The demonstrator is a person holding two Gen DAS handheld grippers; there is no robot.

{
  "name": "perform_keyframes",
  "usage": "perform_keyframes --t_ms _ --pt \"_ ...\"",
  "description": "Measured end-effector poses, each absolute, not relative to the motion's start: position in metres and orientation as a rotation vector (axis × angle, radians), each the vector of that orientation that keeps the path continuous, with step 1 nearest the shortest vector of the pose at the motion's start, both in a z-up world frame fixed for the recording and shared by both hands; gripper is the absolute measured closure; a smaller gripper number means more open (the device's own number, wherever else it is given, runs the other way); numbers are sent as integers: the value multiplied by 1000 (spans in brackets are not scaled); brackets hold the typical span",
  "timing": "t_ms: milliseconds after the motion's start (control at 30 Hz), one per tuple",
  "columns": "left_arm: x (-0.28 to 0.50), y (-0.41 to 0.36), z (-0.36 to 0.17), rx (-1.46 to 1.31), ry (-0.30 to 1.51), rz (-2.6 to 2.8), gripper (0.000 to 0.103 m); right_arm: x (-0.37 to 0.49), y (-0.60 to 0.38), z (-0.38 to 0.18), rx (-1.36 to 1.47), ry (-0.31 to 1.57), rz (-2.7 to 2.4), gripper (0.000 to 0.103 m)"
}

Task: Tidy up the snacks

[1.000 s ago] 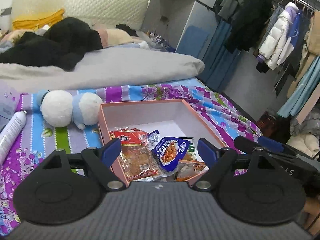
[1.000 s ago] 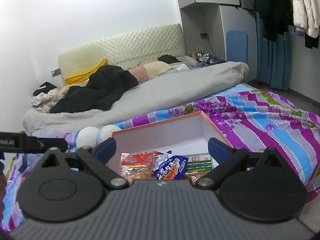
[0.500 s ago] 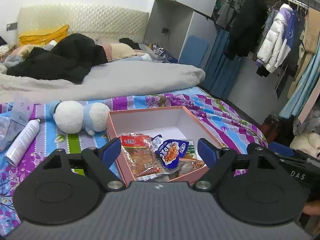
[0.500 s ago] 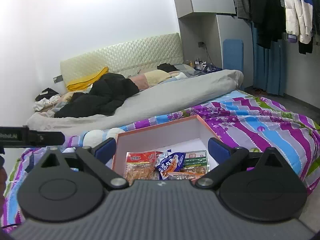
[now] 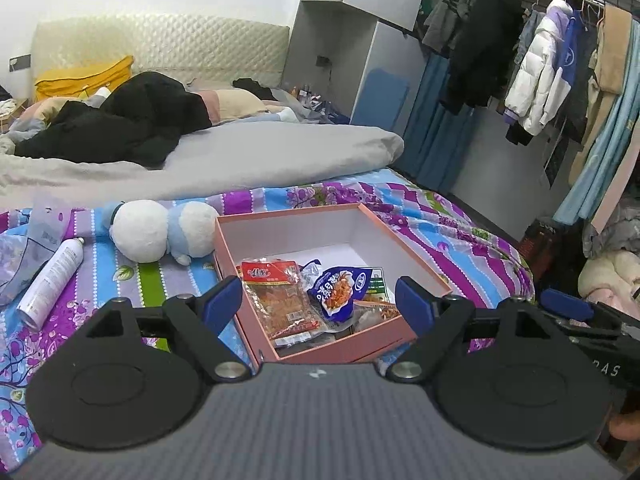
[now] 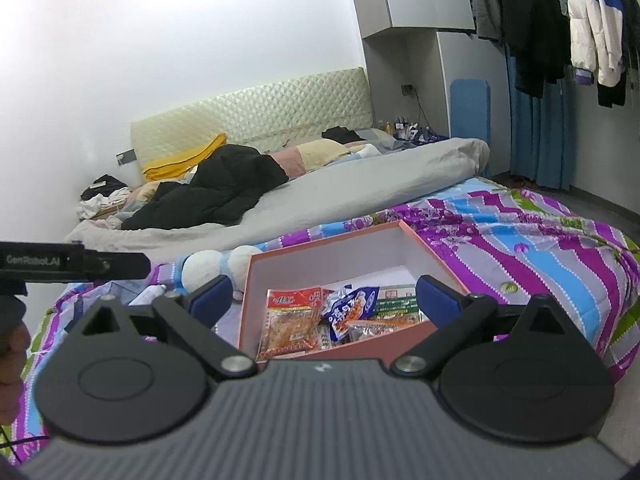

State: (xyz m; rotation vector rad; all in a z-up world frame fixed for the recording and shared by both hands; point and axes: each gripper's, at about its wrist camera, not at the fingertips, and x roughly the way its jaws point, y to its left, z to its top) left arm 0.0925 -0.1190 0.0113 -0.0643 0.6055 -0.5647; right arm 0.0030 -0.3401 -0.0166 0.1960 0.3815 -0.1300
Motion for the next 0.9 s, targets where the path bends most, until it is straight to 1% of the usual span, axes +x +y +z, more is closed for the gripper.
perform_keyframes --t_ms 167,233,300,900 --pt "87 -117 6 -72 632 -582 16 -3 -335 -22 196 399 -134 3" --pt "85 -118 3 -62 635 -575 9 -4 -334 -24 198 405 -132 3" --pt "83 -119 0 -56 636 -570 6 -3 -334 -26 198 409 -128 3" --pt "84 -116 -4 -50 640 -536 0 0 -331 -30 169 415 -152 3"
